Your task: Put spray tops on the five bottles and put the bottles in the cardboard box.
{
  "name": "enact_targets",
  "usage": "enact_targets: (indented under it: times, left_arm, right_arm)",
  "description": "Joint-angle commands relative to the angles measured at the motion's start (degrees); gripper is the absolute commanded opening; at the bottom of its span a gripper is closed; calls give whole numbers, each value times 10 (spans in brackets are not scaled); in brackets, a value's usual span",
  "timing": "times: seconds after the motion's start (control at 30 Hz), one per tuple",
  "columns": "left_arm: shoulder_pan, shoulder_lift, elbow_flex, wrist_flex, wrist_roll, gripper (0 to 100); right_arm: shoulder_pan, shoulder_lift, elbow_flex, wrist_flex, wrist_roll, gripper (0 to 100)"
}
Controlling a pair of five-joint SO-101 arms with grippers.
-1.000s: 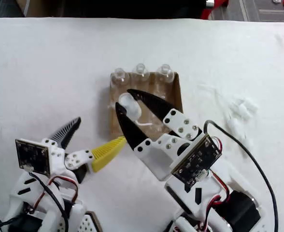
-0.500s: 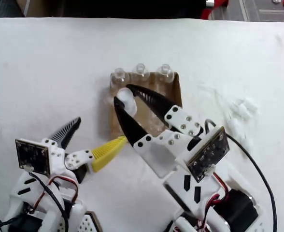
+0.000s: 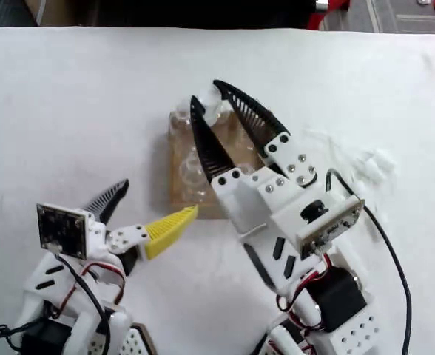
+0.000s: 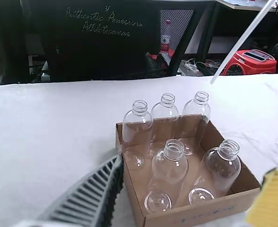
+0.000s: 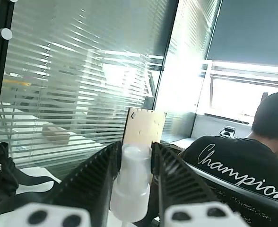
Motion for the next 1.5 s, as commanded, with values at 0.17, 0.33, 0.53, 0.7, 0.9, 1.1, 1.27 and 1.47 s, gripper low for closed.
enact_targets:
  times: [0.17,0.33,0.53,0.7,0.9,1.1,1.27,1.47]
  left_arm:
    - [-73,7,-1,-17,48,418]
    - [-112,7,5,-29,87,418]
    - [-114,7,17,-40,87,418]
    - [-115,7,17,-40,76,418]
    - [-115,7,34,-50,62,418]
    - [-115,7,94,-113,61,402]
    - [-145,7,113,-148,58,328]
    - [-265,7,123,-212,63,206]
  right_arm:
    - [12,29,-15,-90,-3,17]
    - [7,106,-63,-74,-4,17]
    - [7,185,-125,-58,-8,17]
    - [7,225,-140,-79,-4,17]
    - [12,284,-145,-193,-4,16]
    - [32,371,-145,-287,-3,16]
    - [38,435,-141,-301,-3,16]
    - [47,453,-142,-303,-9,16]
